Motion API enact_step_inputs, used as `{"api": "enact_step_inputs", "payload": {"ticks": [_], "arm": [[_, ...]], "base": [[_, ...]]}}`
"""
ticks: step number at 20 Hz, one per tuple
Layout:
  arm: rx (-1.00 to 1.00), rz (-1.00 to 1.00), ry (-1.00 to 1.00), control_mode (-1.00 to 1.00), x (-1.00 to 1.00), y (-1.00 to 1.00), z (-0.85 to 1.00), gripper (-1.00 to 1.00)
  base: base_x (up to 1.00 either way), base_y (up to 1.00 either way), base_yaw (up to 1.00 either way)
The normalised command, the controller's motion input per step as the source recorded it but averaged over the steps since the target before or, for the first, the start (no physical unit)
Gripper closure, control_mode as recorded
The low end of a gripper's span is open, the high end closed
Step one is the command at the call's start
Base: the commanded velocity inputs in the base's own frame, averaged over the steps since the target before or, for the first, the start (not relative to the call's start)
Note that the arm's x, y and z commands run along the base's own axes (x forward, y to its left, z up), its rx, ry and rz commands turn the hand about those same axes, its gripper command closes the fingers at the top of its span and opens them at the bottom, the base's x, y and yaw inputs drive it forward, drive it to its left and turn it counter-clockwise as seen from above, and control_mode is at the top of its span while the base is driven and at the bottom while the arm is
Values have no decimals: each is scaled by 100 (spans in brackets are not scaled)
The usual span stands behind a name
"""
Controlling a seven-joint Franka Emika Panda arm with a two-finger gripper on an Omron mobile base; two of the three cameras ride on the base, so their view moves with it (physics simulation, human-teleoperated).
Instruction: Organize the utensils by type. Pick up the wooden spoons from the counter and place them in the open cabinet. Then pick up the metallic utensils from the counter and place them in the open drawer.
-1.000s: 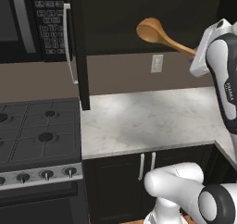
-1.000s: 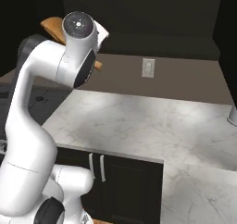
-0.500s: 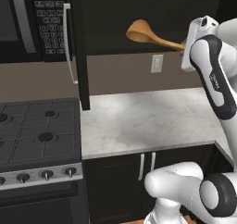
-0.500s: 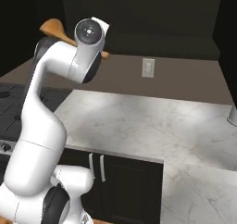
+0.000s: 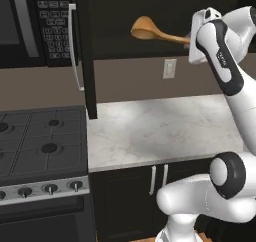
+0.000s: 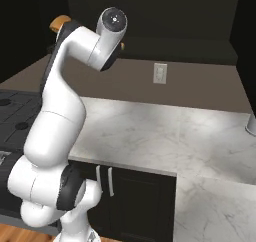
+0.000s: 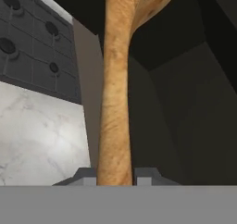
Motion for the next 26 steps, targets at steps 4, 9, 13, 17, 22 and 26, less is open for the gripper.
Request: {"api": "enact_step_inputs", "payload": {"ticks": [4, 9, 13, 17, 22, 26], "arm": [[-11, 0, 9, -100, 71, -2, 16, 100], [-10, 2, -1, -100, 56, 0, 0, 100], [0, 4, -9, -100, 37, 0, -4, 100], [0, 0, -15, -100, 37, 0, -12, 100], [0, 0, -8, -100, 40, 0, -18, 100], [0, 0, -3, -100, 38, 0, -26, 100]], "base": [[0, 0, 0], [0, 0, 0], [0, 0, 0], [0, 0, 0], [0, 0, 0], [0, 0, 0]]}}
